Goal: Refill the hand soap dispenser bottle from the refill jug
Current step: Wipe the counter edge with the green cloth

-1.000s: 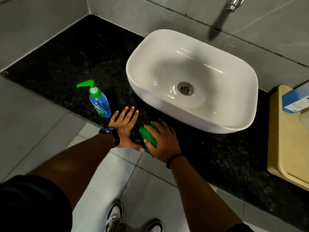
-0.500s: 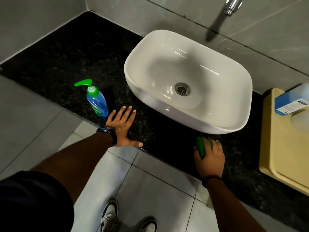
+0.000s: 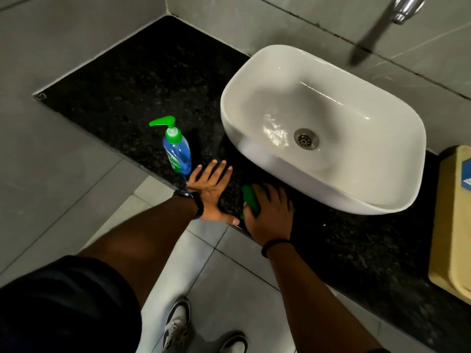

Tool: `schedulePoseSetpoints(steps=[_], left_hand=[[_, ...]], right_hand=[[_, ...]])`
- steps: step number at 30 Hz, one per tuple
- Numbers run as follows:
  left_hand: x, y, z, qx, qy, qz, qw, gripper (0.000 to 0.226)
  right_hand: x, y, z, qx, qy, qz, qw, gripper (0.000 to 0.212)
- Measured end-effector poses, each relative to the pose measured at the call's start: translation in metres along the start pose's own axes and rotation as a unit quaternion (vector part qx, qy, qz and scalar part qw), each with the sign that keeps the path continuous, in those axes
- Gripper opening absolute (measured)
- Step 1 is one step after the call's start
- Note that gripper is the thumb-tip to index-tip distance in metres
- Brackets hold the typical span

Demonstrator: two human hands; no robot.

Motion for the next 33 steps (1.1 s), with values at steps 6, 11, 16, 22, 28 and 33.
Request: schedulePoseSetpoints(steps=[6, 11, 16, 22, 28, 33], left_hand=[[-0.001, -0.002, -0.002, -0.003, 0.018, -0.018, 1.000, 0.133], [0.000, -0.001, -0.002, -0.006, 0.025, -0.013, 1.000, 0.133], [0.000, 0.001, -0.001, -0.013, 0.026, -0.016, 0.999, 0.134], [0.000, 0.000, 0.000, -0.006, 0.020, -0.002, 1.000, 0.135], [0.002, -0.001, -0.001, 0.009, -0.005, 0.008, 1.000, 0.136], [0.004, 0.000, -0.007, 0.002, -0.008, 0.001, 1.000, 0.135]], right_hand=[[-0.011, -0.022, 0.045, -0.182, -0.003, -0.075, 0.980, 0.052], [-0.031, -0.042, 0.109, -0.026, 0.010, 0.023, 0.999, 0.050], [-0.024, -0.045, 0.098, 0.224, 0.049, 0.126, 0.965, 0.057], [-0.005, -0.023, 0.036, 0.171, 0.047, 0.088, 0.980, 0.056], [-0.003, -0.034, 0.024, -0.001, 0.033, 0.011, 0.999, 0.056], [-0.015, -0.059, 0.062, 0.027, 0.029, 0.019, 0.999, 0.054]])
Point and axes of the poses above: each hand's wrist, its own y-axis towards the middle knuckle, its own x-axis out of the palm, z = x × y, the point moved 4 cm from there along y, towards the middle knuckle, and after that the axes turned 11 degrees about -z, right-handed, at the moved point
